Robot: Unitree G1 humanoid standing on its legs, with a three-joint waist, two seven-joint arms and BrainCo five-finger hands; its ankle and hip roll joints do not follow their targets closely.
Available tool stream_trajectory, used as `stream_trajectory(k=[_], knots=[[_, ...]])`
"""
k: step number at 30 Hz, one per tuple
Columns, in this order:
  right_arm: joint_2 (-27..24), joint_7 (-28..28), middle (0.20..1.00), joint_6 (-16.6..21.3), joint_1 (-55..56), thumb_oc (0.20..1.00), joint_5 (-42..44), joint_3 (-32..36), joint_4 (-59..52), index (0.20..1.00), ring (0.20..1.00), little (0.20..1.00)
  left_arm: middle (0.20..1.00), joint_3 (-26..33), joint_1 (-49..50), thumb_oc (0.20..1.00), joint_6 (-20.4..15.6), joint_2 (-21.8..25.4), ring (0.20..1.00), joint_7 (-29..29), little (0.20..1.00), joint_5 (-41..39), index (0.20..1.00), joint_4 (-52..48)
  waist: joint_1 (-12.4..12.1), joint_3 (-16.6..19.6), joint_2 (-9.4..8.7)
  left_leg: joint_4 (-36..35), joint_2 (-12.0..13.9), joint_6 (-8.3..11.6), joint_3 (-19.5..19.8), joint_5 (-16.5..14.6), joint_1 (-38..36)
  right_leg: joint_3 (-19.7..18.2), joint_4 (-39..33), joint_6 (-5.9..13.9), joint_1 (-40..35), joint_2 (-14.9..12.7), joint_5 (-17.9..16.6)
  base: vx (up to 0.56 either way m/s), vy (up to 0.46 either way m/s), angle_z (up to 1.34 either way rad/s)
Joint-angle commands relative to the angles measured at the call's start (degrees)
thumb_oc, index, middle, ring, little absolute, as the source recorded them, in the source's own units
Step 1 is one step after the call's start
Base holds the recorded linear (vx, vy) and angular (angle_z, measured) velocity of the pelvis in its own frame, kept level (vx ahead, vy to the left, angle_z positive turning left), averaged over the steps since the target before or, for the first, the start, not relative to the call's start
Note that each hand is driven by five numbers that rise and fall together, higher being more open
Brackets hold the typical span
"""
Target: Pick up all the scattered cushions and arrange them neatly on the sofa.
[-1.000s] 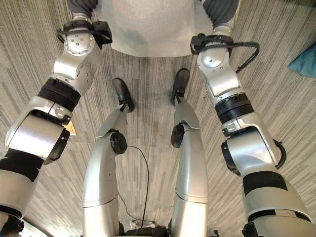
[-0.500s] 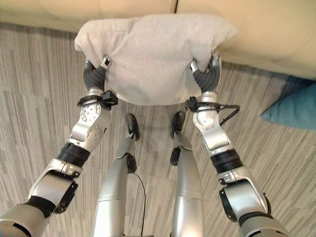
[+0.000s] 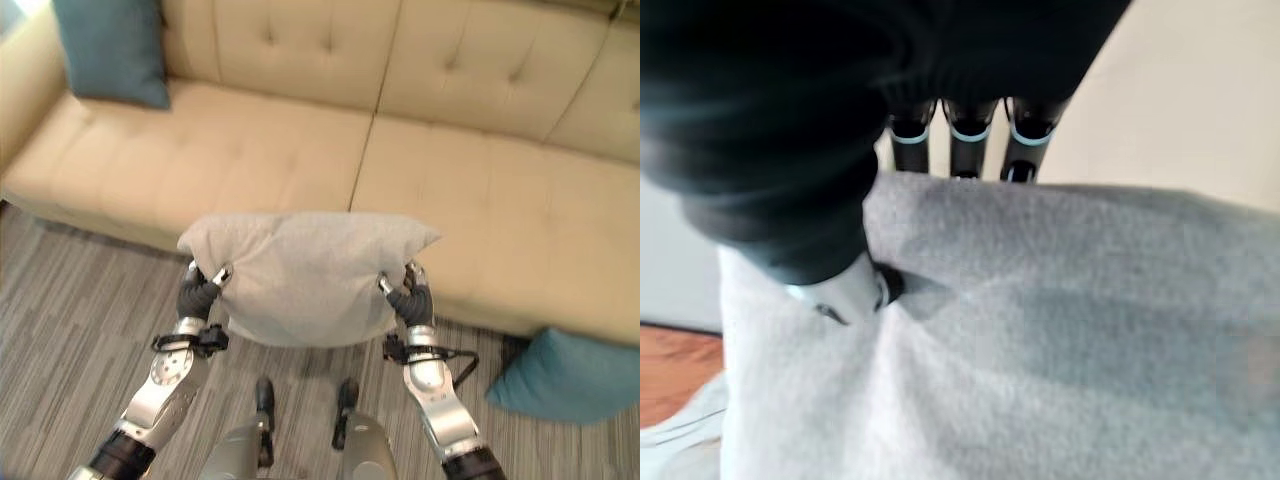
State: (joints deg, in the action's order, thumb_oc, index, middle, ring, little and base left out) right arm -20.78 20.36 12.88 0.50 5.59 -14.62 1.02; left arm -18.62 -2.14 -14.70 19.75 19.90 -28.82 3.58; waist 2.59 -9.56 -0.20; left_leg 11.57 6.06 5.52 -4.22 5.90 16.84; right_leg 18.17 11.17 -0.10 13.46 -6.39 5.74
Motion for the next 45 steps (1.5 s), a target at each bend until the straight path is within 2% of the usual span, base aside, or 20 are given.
stream_trajectory(k=[1,3,5,8,11,14,16,18,19,20,23,26,27,30,33,35,37,38,41,45], knots=[[-0.8,-1.6,0.2,5.6,-2.9,0.2,-0.3,-0.1,-7.8,0.2,0.2,0.2,0.2,-2.5,-6.0,0.2,-5.2,-1.9,0.2,-4.0,0.2,-0.2,0.2,-5.8,0.6,1.2,-0.1,5.5,1.5,1.2,0.9,-2.1,-1.2,-1.9,-7.8,2.51,-6.6,2.5,-1.5,0.12,-0.005,-0.07],[-0.6,-2.1,0.2,5.2,-2.0,0.2,-0.1,0.2,-7.7,0.2,0.2,0.2,0.2,-2.4,-4.8,0.2,-4.9,-2.0,0.2,-4.0,0.2,0.0,0.2,-5.5,0.2,2.5,-0.79,2.1,0.4,0.01,0.7,-4.6,-2.4,-2.1,-8.7,3.14,-8.6,2.3,-1.7,0.21,0.025,-0.16],[-0.7,-2.3,0.2,4.8,-1.6,0.2,0.3,1.0,-7.7,0.2,0.2,0.2,0.2,-2.2,-4.4,0.2,-4.1,-1.9,0.2,-4.2,0.2,0.4,0.2,-5.6,-0.6,3.7,-0.94,-3.9,-0.6,0.16,-0.8,-3.1,-1.9,-2.5,-10.0,3.96,-12.0,2.7,-1.4,0.26,0.063,-0.03],[-0.4,-2.0,0.2,4.7,-1.4,0.2,0.6,1.5,-8.0,0.2,0.2,0.2,0.2,-2.2,-3.6,0.2,-3.8,-2.1,0.2,-4.2,0.2,0.6,0.2,-5.6,-1.5,4.1,-1.08,-5.2,-1.6,-0.03,-1.1,-2.8,-2.9,-3.8,-10.4,4.52,-14.6,3.3,-1.0,0.21,0.104,-0.11],[0.7,-3.0,0.2,4.1,-1.1,0.2,0.6,1.2,-8.2,0.2,0.2,0.2,0.2,-2.6,-1.8,0.2,-3.2,-1.2,0.2,-4.2,0.2,1.7,0.2,-7.2,-2.0,5.9,-0.9,-7.3,-3.5,-2.13,-1.3,-5.5,-8.5,-5.7,-8.3,6.02,-16.2,1.8,-0.6,0.25,0.199,-0.73],[1.2,-3.8,0.2,3.8,-1.5,0.2,-0.2,0.5,-8.2,0.2,0.2,0.2,0.2,-2.7,-1.0,0.2,-3.1,-0.8,0.2,-4.1,0.2,2.1,0.2,-8.1,-2.9,6.1,-0.46,-9.4,-4.9,-4.14,-1.7,-6.7,-11.3,-7.2,-1.4,7.87,-14.4,-0.1,-1.1,0.17,0.245,-0.35],[1.8,-4.3,0.2,3.5,-2.7,0.2,-0.9,-0.2,-8.4,0.2,0.2,0.2,0.2,-2.5,-0.7,0.2,-3.0,-0.3,0.2,-4.2,0.2,2.0,0.2,-8.6,-3.3,5.6,0.32,-10.4,-6.5,-6.62,-2.5,-7.6,-13.2,-7.8,8.9,10.42,-10.1,-2.8,-5.7,0.12,0.272,-0.66],[2.3,-4.5,0.2,3.5,-3.0,0.2,-1.3,-0.5,-8.4,0.2,0.2,0.2,0.2,-2.5,-0.5,0.2,-3.0,-0.1,0.2,-4.1,0.2,2.3,0.2,-8.7,-3.2,4.9,1.32,-11.0,-6.4,-7.7,-2.7,-8.1,-14.4,-8.3,15.8,11.07,-6.4,-3.2,-7.4,0.09,0.167,-0.1],[2.5,-4.7,0.2,3.6,-2.7,0.2,-1.3,-0.1,-8.9,0.2,0.2,0.2,0.2,-2.4,-0.6,0.2,-3.1,-0.2,0.2,-4.3,0.2,2.3,0.2,-8.7,-2.8,4.9,1.75,-11.6,-6.5,-7.88,-2.3,-8.7,-15.8,-8.7,15.8,10.27,-4.1,-2.5,-6.1,0.18,0.087,-0.06],[2.2,-4.8,0.2,3.5,-2.8,0.2,-1.4,0.3,-9.0,0.2,0.2,0.2,0.2,-2.3,-0.6,0.2,-3.1,-0.4,0.2,-4.6,0.2,2.0,0.2,-8.8,-2.1,4.7,1.59,-11.8,-7.0,-7.74,-1.5,-9.3,-16.4,-9.6,10.6,9.32,-2.8,-1.4,-4.4,0.19,0.004,-0.2],[2.0,-4.1,0.2,3.6,-2.8,0.2,-1.2,0.9,-8.8,0.2,0.2,0.2,0.2,-2.2,-1.0,0.2,-2.9,-0.7,0.2,-4.7,0.2,1.8,0.2,-8.9,-1.0,4.5,0.54,-11.1,-7.8,-7.17,-0.4,-10.8,-17.2,-11.5,-2.3,8.7,-2.8,0.3,-5.4,0.15,-0.091,-0.05],[1.6,-3.3,0.2,3.8,-2.2,0.2,-2.2,2.3,-9.0,0.2,0.2,0.2,0.2,-3.0,-2.0,0.2,-3.2,-2.0,0.2,-5.8,0.2,1.5,0.2,-8.0,-0.2,5.5,-0.31,-9.5,-7.9,-5.89,1.0,-11.7,-17.0,-13.0,-7.1,7.8,-6.1,2.0,-6.2,0.14,-0.173,0.69],[1.2,-2.9,0.2,4.0,-1.7,0.2,-2.5,3.5,-9.2,0.2,0.2,0.2,0.2,-3.3,-2.8,0.2,-3.2,-2.6,0.2,-6.3,0.2,0.7,0.2,-7.7,0.5,5.6,-0.93,-5.8,-7.3,-3.96,1.0,-12.6,-16.0,-11.9,-9.1,6.97,-8.4,2.1,-6.2,0.17,-0.268,0.64],[0.6,-2.7,0.2,4.0,-0.8,0.2,-1.9,4.7,-9.3,0.2,0.2,0.2,0.2,-4.0,-3.6,0.2,-2.9,-3.0,0.2,-6.7,0.2,0.4,0.2,-7.3,1.1,4.9,-1.7,6.5,-5.5,-1.35,0.6,-9.6,-10.4,-10.6,-11.0,5.35,-11.3,2.3,-5.9,0.08,-0.167,0.83],[0.4,-2.6,0.2,3.9,-0.7,0.2,-1.0,5.1,-9.4,0.2,0.2,0.2,0.2,-3.9,-4.0,0.2,-2.6,-3.0,0.2,-6.8,0.2,0.0,0.2,-7.6,1.0,4.4,-2.21,11.6,-3.9,-1.39,-0.9,-8.1,-5.6,-9.4,-12.0,4.15,-13.3,2.5,-4.9,0.06,-0.083,0.29],[0.5,-2.5,0.2,3.8,-1.1,0.2,-0.5,5.1,-9.1,0.2,0.2,0.2,0.2,-4.1,-4.5,0.2,-2.3,-2.8,0.2,-6.6,0.2,0.3,0.2,-7.4,0.5,4.7,-2.64,7.3,-4.3,-2.57,-1.5,-9.6,-4.3,-9.2,-12.3,4.34,-13.9,2.4,-4.2,0.12,-0.021,0.12],[0.4,-2.4,0.2,3.8,-1.4,0.2,-0.7,4.9,-9.1,0.2,0.2,0.2,0.2,-4.3,-4.8,0.2,-2.0,-2.8,0.2,-6.3,0.2,0.7,0.2,-7.2,0.2,5.1,-2.45,1.0,-4.3,-3.01,-1.3,-7.8,-4.2,-9.0,-12.3,4.5,-14.6,2.9,-3.3,0.18,0.019,0.07],[0.4,-2.1,0.2,3.7,-1.7,0.2,-0.3,4.8,-8.9,0.2,0.2,0.2,0.2,-4.3,-5.0,0.2,-1.8,-3.0,0.2,-5.8,0.2,0.8,0.2,-7.3,-0.5,5.1,-1.73,-3.6,-4.5,-2.5,-0.3,-4.2,-2.5,-9.5,-12.2,4.34,-15.7,4.2,-2.0,0.11,0.019,-0.07],[0.7,-1.6,0.2,3.6,-1.8,0.2,0.3,5.1,-8.7,0.2,0.2,0.2,0.2,-4.1,-5.1,0.2,-1.5,-3.2,0.2,-5.4,0.2,0.7,0.2,-7.5,-0.9,4.8,-1.7,-5.1,-4.4,-1.98,-0.5,-2.4,-0.6,-10.1,-11.6,4.16,-17.0,4.5,-0.7,0.14,0.05,-0.1],[2.0,-2.8,0.2,3.2,-1.4,0.2,-0.6,4.5,-8.9,0.2,0.2,0.2,0.2,-4.3,-3.5,0.2,-1.4,-2.8,0.2,-6.1,0.2,0.4,0.2,-8.0,-1.5,7.2,-1.17,-10.3,-5.4,-3.71,-1.5,-2.8,-6.6,-11.1,-8.1,5.41,-17.7,3.5,1.0,0.29,0.201,-0.44]])
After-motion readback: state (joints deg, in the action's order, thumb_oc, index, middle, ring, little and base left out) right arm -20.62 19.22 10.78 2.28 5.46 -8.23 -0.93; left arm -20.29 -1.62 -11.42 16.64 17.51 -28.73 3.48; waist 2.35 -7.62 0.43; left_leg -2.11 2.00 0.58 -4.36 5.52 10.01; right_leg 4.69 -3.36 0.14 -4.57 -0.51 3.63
